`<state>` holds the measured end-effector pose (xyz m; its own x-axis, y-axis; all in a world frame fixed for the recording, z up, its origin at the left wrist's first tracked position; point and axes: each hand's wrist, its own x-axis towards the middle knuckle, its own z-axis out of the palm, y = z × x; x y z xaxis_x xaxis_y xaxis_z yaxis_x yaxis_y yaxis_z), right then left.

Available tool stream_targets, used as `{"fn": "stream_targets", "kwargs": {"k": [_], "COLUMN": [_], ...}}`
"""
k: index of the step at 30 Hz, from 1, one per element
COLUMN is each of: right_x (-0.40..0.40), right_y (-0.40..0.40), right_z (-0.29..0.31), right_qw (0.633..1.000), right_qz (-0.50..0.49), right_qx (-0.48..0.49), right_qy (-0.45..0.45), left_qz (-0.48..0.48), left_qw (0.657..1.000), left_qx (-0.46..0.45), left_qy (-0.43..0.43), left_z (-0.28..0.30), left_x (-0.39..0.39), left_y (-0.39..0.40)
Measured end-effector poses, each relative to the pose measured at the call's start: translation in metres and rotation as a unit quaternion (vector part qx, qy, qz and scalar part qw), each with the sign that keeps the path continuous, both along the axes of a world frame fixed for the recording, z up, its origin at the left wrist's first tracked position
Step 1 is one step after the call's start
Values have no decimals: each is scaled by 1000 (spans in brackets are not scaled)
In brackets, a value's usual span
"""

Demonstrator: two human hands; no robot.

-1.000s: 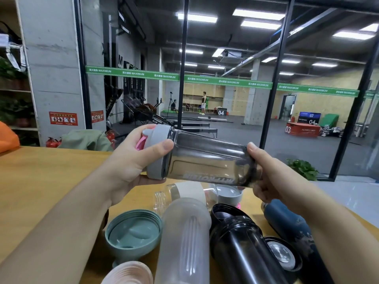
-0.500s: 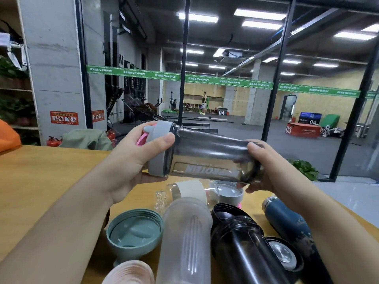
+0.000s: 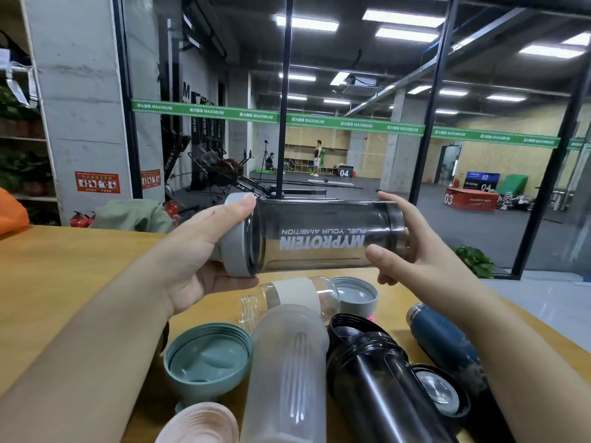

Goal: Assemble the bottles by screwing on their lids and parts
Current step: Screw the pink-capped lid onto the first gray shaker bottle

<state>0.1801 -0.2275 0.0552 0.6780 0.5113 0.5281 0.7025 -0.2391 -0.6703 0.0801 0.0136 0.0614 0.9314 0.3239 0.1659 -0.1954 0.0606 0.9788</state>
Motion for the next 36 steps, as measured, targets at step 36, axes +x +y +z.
{"fn": "stream_targets", "kwargs": {"k": [36], "right_x": [3], "right_y": [11], "right_z": [-4], "right_qw": [984], "right_qz": [33], "right_qx": [163], "right_qy": [60], "left_qz": [-19], "left_qw": [999], "left_qx": [26], "left_qy": [-33], "left_z": [1], "left_x": [1], "left_y": [-9]}}
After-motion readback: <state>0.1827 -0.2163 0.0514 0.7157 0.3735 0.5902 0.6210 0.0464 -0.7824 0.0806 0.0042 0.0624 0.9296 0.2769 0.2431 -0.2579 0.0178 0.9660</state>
